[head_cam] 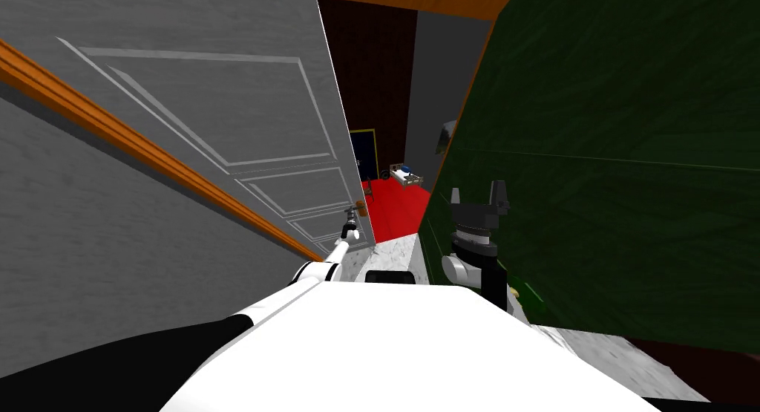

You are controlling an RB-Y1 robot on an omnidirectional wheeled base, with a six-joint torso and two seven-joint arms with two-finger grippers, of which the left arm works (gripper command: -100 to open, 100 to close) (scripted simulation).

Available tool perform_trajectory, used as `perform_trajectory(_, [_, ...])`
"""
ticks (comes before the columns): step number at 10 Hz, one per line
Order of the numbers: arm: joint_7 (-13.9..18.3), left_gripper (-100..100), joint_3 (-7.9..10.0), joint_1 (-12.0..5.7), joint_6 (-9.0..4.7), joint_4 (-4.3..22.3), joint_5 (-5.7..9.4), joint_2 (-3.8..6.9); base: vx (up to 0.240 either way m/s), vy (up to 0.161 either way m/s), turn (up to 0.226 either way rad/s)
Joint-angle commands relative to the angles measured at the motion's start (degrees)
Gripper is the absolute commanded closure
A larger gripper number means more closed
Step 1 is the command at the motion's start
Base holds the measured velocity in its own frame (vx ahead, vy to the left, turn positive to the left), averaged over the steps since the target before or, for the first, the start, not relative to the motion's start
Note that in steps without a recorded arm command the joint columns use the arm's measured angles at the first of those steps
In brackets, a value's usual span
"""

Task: Pull the door open

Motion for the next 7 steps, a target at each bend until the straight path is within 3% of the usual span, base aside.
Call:
perform_trajectory(1, [0.5, -100, 0.18, 0.21, 0.39, -0.3, 0.16, 0.62, 0.239, -0.049, 0.066])
perform_trajectory(3, [0.6, -100, 0.15, 0.3, 0.38, -0.3, 0.17, 0.79, 0.172, -0.043, 0.036])
perform_trajectory(4, [0.6, 100, 0.15, 0.3, 0.38, -0.3, 0.17, 0.79, -0.013, 0.005, -0.004])
perform_trajectory(7, [0.6, 100, 0.15, 0.3, 0.38, -0.3, 0.17, 0.79, -0.034, 0.008, -0.014])
